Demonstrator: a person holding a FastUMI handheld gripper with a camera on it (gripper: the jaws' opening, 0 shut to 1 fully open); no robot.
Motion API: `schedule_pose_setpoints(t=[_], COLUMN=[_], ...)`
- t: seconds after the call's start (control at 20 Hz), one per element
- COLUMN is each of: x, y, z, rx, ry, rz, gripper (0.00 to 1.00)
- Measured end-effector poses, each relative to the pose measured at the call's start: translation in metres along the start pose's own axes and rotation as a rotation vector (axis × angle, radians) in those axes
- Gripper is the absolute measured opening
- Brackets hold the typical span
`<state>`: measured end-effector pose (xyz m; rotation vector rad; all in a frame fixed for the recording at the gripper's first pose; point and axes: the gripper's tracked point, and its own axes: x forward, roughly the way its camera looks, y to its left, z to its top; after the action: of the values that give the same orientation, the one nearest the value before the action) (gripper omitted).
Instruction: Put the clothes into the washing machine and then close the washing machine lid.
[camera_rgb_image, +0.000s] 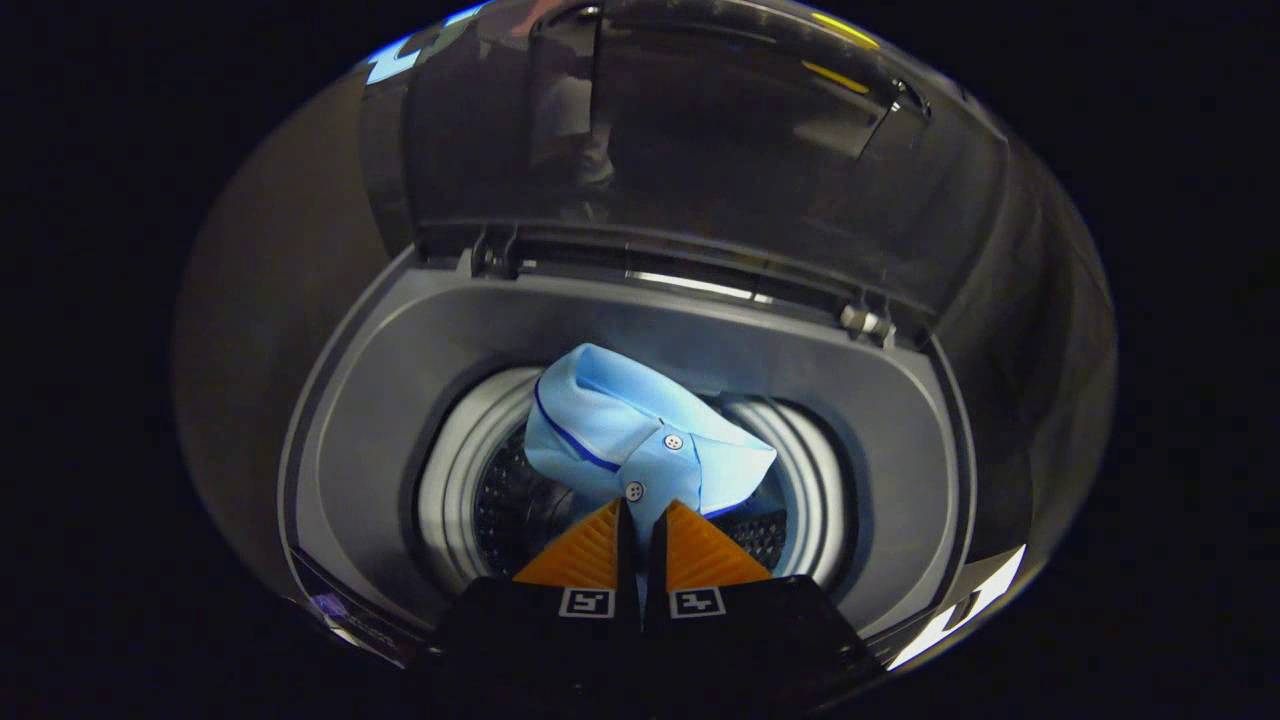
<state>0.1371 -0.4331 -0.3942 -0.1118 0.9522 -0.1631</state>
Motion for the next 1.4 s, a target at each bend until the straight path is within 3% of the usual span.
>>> schedule_pose_setpoints(t=[0.2, 0.35, 0.6, 1.0, 1.4], x=[0.013, 0.016, 0.017, -0.007, -0.084], y=[0.003, -0.006, -0.003, -0.005, -0.018], z=[-0.014, -0.018, -0.014, 0.013, 0.123], rx=[-0.012, -0.017, 0.007, 0.048, 0.098], ry=[0.050, 0.072, 0.067, 0.013, -0.229], rz=[0.005, -0.040, -0.010, -0.007, 0.000], gripper=[0.05, 0.08, 0.99, 0.99, 0.99])
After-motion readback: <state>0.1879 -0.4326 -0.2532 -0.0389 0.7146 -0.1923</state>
